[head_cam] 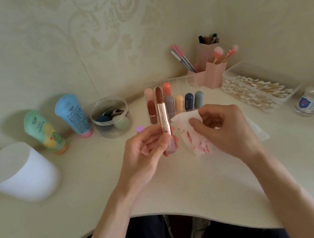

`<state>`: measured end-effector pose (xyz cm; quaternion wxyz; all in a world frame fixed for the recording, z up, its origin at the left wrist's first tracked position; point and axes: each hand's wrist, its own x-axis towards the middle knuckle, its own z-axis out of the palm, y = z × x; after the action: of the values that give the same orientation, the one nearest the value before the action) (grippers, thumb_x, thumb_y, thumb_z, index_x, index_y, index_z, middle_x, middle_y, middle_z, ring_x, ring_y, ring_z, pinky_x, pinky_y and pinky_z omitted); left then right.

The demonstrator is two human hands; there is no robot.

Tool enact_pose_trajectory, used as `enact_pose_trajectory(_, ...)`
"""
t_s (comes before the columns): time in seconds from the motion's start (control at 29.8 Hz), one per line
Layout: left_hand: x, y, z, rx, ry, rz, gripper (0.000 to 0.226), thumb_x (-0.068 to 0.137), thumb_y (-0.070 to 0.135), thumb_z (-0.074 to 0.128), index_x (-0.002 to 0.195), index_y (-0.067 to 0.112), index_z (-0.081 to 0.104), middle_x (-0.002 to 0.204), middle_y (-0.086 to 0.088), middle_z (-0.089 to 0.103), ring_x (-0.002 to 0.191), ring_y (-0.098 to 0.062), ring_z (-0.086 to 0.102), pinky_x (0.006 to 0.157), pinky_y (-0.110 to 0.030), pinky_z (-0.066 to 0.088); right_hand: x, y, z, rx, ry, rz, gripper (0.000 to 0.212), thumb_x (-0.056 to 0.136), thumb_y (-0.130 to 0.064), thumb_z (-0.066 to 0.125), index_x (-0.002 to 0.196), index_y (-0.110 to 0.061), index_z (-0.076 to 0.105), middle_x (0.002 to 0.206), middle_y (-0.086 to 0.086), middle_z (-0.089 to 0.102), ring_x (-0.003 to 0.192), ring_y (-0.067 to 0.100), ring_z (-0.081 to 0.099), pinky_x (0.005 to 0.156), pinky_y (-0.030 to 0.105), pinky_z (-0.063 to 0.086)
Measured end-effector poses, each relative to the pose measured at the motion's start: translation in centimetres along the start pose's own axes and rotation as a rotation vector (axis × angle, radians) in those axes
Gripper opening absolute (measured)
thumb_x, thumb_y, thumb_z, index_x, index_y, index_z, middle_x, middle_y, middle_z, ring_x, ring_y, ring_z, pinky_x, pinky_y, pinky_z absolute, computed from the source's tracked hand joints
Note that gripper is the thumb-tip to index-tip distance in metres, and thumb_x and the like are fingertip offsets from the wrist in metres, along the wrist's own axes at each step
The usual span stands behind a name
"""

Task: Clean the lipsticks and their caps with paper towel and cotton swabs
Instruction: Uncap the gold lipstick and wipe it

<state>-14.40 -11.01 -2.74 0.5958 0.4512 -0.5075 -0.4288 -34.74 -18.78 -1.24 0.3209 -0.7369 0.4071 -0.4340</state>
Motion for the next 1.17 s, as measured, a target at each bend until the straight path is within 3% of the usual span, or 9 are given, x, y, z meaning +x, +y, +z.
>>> enact_pose_trajectory(0.13, 0.2, -0.3, 0.1, -0.004, -0.012, -0.01, 0.027, 0.09, 0.019, 0.067, 0.112, 0.005, 0.073, 0.092, -0.004, 0.079, 0.082, -0.017, 0.073, 0.073, -0.027, 0.058, -0.5, -1.6, 1.5, 0.197, -0.059, -0.007, 0.039, 0.099, -0.005, 0.07, 0.071, -0.032, 0.07, 0.058, -0.016, 0.058, 0.054, 0.001, 0.05, 0.057, 0.013, 0.038)
enact_pose_trajectory(0.2, 0.2, -0.5, 0.1, -0.001, -0.028, -0.003, 0.028, 0.092, 0.019, 0.064, 0.113, 0.003, 0.073, 0.09, -0.005, 0.078, 0.08, -0.019, 0.07, 0.071, -0.029, 0.056, -0.8, -1.9, 1.9, 0.273, -0.104, 0.001, 0.029, 0.101, -0.007, 0.068, 0.077, -0.019, 0.078, 0.067, -0.011, 0.066, 0.063, 0.004, 0.056, 0.063, 0.016, 0.041)
enact_pose_trajectory(0.34, 0.4, -0.8, -0.1, 0.012, -0.018, -0.01, 0.032, 0.096, 0.02, 0.06, 0.115, -0.003, 0.071, 0.092, -0.009, 0.078, 0.081, -0.026, 0.072, 0.067, -0.03, 0.056, -1.1, -1.9, 1.9, 0.412, -0.175, 0.116, 0.032, 0.107, -0.024, 0.059, 0.099, -0.002, 0.082, 0.112, 0.009, 0.076, 0.11, 0.02, 0.07, 0.096, 0.035, 0.052)
enact_pose_trajectory(0.44, 0.2, -0.7, 0.0, 0.023, -0.042, -0.015, 0.031, 0.098, 0.02, 0.057, 0.114, -0.001, 0.072, 0.089, -0.006, 0.077, 0.082, -0.023, 0.072, 0.069, -0.031, 0.055, -1.0, -1.8, 1.6, 0.529, -0.192, 0.21, 0.045, 0.109, -0.04, 0.054, 0.104, -0.004, 0.081, 0.113, 0.016, 0.076, 0.113, 0.038, 0.067, 0.107, 0.059, 0.046)
enact_pose_trajectory(0.57, 0.1, -0.4, 0.0, 0.038, -0.118, -0.012, 0.024, 0.1, 0.016, 0.053, 0.11, 0.007, 0.073, 0.084, -0.003, 0.076, 0.082, -0.02, 0.071, 0.076, -0.042, 0.057, -1.2, -1.9, 1.5, 0.591, -0.246, 0.127, 0.023, 0.102, -0.014, 0.066, 0.093, 0.004, 0.076, 0.098, 0.028, 0.072, 0.087, 0.043, 0.066, 0.085, 0.059, 0.05)
enact_pose_trajectory(0.67, 0.1, -0.3, -0.1, 0.058, -0.168, 0.011, 0.023, 0.101, 0.015, 0.052, 0.102, 0.017, 0.075, 0.082, 0.0, 0.074, 0.081, -0.023, 0.07, 0.079, -0.046, 0.057, -1.2, -2.1, 1.8, 0.639, -0.196, 0.19, 0.02, 0.09, -0.015, 0.076, 0.101, 0.001, 0.077, 0.085, 0.029, 0.073, 0.07, 0.037, 0.067, 0.077, 0.054, 0.051)
enact_pose_trajectory(0.84, -0.1, -0.3, -0.1, 0.097, -0.194, 0.042, 0.029, 0.103, 0.017, 0.051, 0.091, 0.029, 0.076, 0.082, 0.001, 0.071, 0.079, -0.024, 0.066, 0.079, -0.041, 0.056, -1.2, -1.8, 1.5, 0.523, -0.276, 0.111, 0.02, 0.099, -0.015, 0.069, 0.103, 0.003, 0.077, 0.087, 0.021, 0.073, 0.075, 0.034, 0.065, 0.075, 0.058, 0.046)
enact_pose_trajectory(1.01, -0.1, -0.3, -0.1, 0.068, -0.209, 0.027, 0.027, 0.103, 0.016, 0.05, 0.091, 0.019, 0.074, 0.079, -0.005, 0.069, 0.075, -0.025, 0.065, 0.074, -0.04, 0.054, -1.2, -0.9, 1.9, 0.37, -0.292, 0.032, 0.036, 0.103, -0.031, 0.066, 0.094, 0.001, 0.079, 0.095, 0.014, 0.073, 0.103, 0.035, 0.062, 0.08, 0.065, 0.051)
enact_pose_trajectory(1.17, 0.0, -0.7, -0.2, 0.098, -0.184, 0.019, 0.024, 0.103, 0.01, 0.053, 0.094, 0.01, 0.075, 0.078, -0.009, 0.07, 0.073, -0.03, 0.066, 0.07, -0.042, 0.057, -1.1, -0.1, 2.3, 0.394, -0.269, 0.041, 0.03, 0.098, -0.031, 0.071, 0.096, -0.002, 0.08, 0.1, 0.017, 0.069, 0.099, 0.038, 0.062, 0.077, 0.065, 0.051)
